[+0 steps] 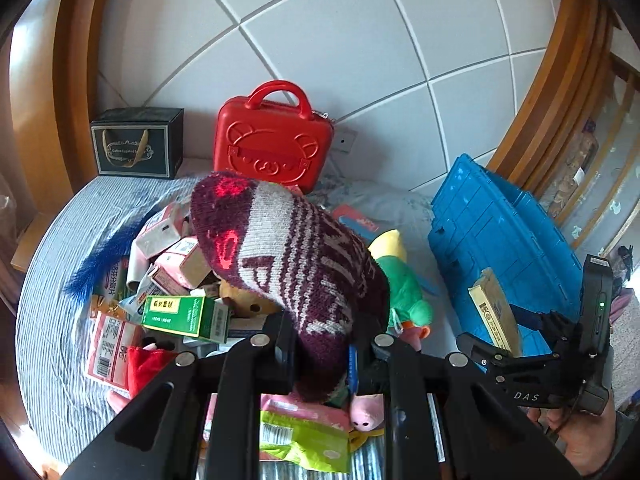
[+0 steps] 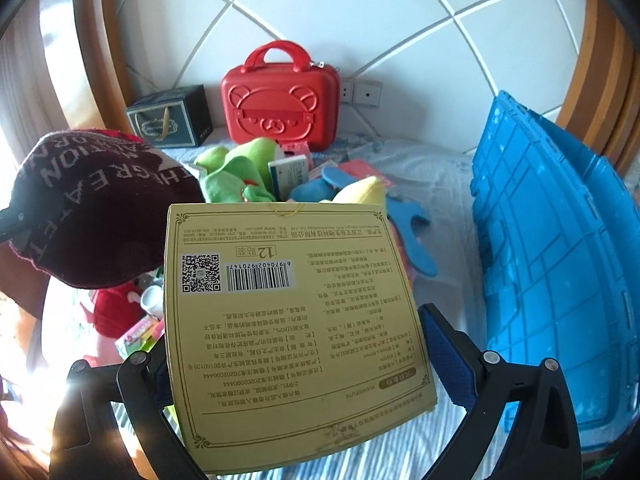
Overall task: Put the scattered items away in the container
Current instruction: 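Carry the beanie and card over the blue crate and open both tools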
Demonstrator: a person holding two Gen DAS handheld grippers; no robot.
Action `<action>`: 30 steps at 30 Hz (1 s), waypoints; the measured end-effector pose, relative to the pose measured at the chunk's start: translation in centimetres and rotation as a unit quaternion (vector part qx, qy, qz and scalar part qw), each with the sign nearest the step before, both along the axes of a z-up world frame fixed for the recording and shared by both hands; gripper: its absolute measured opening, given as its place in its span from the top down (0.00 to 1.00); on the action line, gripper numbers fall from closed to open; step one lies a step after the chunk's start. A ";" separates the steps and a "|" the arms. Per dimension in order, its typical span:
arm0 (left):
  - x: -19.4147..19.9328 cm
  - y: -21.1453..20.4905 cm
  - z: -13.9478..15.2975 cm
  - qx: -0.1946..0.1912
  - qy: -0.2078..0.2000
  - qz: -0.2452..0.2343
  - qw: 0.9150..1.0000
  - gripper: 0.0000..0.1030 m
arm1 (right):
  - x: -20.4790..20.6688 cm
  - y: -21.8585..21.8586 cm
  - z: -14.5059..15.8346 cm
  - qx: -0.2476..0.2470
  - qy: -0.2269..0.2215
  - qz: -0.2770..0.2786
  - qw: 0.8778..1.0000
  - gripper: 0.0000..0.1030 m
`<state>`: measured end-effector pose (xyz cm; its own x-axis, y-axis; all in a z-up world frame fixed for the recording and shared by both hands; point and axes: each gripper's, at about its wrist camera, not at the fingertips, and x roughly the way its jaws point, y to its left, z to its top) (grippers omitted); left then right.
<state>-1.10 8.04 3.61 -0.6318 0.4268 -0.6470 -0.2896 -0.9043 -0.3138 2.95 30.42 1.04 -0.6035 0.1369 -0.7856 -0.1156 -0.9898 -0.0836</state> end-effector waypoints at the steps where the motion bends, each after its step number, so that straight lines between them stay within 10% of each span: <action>1: 0.1 0.7 0.8 0.002 0.008 -0.006 1.000 0.83 | 0.3 0.4 1.0 -0.001 0.008 -0.002 1.000 0.02; 15: 1.0 15.2 9.0 0.025 0.078 -0.100 0.992 0.83 | 7.5 12.1 12.6 -0.007 0.114 -0.074 0.991 0.02; 30: 3.2 36.9 13.2 0.034 0.106 -0.241 0.964 0.83 | 14.1 28.6 14.5 -0.008 0.120 -0.183 0.976 0.02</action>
